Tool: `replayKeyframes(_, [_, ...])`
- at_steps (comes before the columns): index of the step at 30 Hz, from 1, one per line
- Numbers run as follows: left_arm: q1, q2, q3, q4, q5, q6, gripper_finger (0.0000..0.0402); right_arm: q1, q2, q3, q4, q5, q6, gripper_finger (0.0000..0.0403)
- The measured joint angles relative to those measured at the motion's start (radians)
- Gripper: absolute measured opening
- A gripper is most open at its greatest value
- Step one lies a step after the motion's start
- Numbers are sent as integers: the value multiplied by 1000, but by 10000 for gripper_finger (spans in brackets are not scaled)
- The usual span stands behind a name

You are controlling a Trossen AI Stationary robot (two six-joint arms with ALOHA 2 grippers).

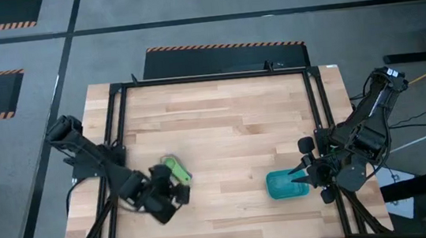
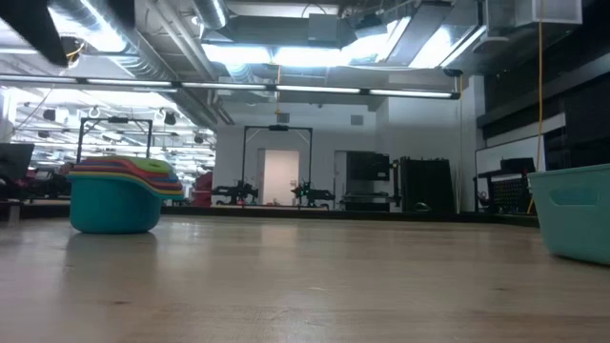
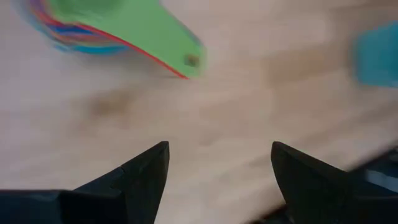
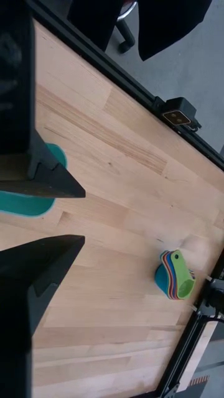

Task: Nest measuring cups in basket
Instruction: Put the stacked nesting measuring cups into the blue bin

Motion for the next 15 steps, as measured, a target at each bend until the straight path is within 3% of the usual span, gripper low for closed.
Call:
replayKeyframes(7, [-156, 7, -42, 157, -244, -160, 276, 0, 0, 0, 0, 0, 0, 112])
replayKeyframes(15, [-227, 14, -148, 160, -333, -380, 276, 0, 0, 0, 0, 0, 2, 112])
